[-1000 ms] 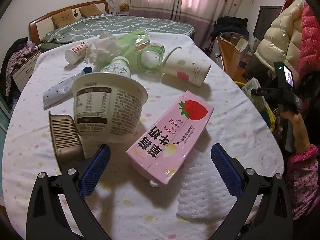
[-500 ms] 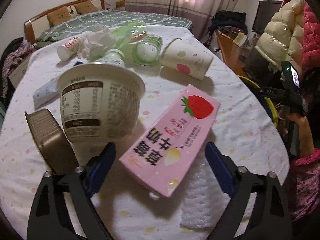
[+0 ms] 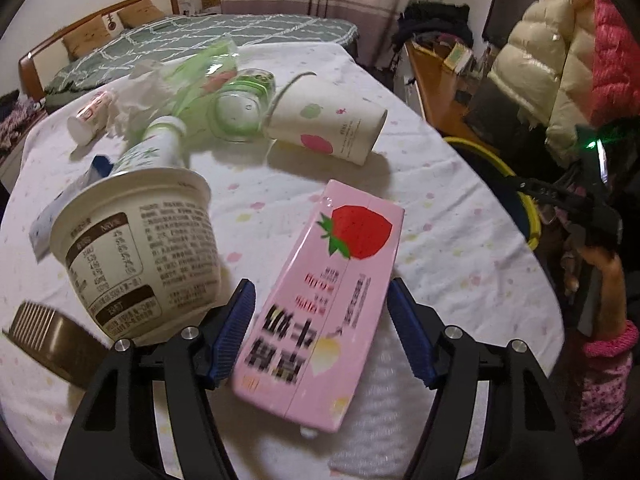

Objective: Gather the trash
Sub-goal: 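Drop the tea carton into the bin with the right tool while the left tool reaches the milk carton, then grasp the pink milk carton with the left tool and drop it into the bin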

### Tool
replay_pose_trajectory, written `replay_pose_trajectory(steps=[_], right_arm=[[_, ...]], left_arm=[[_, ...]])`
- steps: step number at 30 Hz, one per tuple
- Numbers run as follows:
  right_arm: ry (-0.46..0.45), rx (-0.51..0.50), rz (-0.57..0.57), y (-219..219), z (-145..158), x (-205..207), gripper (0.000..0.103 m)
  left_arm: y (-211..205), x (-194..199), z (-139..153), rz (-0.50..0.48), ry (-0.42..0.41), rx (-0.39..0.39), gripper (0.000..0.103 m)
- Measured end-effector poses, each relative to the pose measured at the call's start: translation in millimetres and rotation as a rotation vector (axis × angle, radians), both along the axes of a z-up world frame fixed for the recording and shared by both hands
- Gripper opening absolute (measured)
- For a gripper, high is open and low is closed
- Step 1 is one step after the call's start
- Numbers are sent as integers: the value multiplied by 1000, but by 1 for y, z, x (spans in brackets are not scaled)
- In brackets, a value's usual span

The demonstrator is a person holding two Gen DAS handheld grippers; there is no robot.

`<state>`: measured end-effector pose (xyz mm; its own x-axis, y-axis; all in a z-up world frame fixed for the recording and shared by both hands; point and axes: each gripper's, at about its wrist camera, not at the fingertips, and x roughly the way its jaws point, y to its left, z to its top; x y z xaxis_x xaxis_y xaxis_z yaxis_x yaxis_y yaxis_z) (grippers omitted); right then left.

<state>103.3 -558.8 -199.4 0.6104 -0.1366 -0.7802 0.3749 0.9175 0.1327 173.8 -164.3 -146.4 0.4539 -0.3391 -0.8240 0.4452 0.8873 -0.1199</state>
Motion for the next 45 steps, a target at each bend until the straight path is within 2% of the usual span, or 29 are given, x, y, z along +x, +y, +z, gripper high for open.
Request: replay_pose_trajectory(steps=[1,5,11,20,26,33,41,45], right_arm=[[-1,2,1,0,0,-1,45],[-8,7,10,0,1,-6,45],[-42,10,10,-1,11,-19,45],[-94,8,-7,-6,25,-42,45],[-108,5,-41,-18,27,-62,45],[-107,5,-92,-41,25,-88,45],[-87,23,-131,-64,15,-99,45],[-79,29,-136,-70,11,-102,50]], left_arm=[[-2,1,-1,-2,3,9,68],[-7,7,-4,-11,31,15,56],[-8,8,5,-1,19,12,55],[-19,-5,49,-24,-75,-23,55],[-65,-7,64,-107,-95,-38,55],[-151,0,66,-255,-60,-45,55],[-244,18,47,-353,-32,11,55],[-279,32,30,-372,-2,47,56]])
